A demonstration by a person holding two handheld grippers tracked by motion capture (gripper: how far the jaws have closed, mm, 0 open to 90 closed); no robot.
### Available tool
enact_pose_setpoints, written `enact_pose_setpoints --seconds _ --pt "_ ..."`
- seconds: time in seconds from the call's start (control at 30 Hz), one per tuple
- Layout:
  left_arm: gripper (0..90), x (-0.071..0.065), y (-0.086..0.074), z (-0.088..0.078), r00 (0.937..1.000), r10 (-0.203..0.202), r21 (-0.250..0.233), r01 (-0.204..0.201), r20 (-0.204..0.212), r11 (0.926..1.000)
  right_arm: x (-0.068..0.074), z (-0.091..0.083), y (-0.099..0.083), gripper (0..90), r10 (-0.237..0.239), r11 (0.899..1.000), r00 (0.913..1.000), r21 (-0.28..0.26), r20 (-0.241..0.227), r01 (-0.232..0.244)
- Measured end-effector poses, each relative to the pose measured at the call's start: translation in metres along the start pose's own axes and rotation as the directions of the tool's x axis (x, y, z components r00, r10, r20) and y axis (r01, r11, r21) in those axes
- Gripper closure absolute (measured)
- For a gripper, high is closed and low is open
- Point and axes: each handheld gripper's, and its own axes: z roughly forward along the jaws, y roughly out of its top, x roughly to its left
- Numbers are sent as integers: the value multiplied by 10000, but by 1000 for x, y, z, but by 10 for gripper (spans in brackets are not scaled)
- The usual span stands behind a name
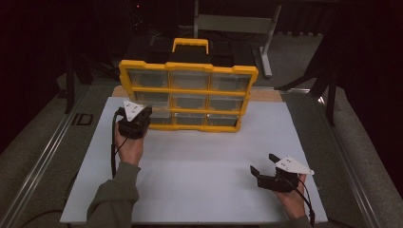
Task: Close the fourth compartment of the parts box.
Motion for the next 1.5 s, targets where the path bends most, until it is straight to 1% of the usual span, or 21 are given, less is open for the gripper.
enact_pose_setpoints --seconds 0.5,1.13,1.5 --pt "900 0 3 6 10000 27 46 -27 -53 10000 -1 0 0 140 20 10000 10000 7 -18 -20" --pt "900 0 5 12 9999 -73 43 74 -147 10000 -1 0 0 140 45 10000 10000 -23 -31 -45" --pt "900 1 6 14 9998 -48 86 50 -207 10000 -1 0 -1 140 64 10000 10000 -15 -32 -65"
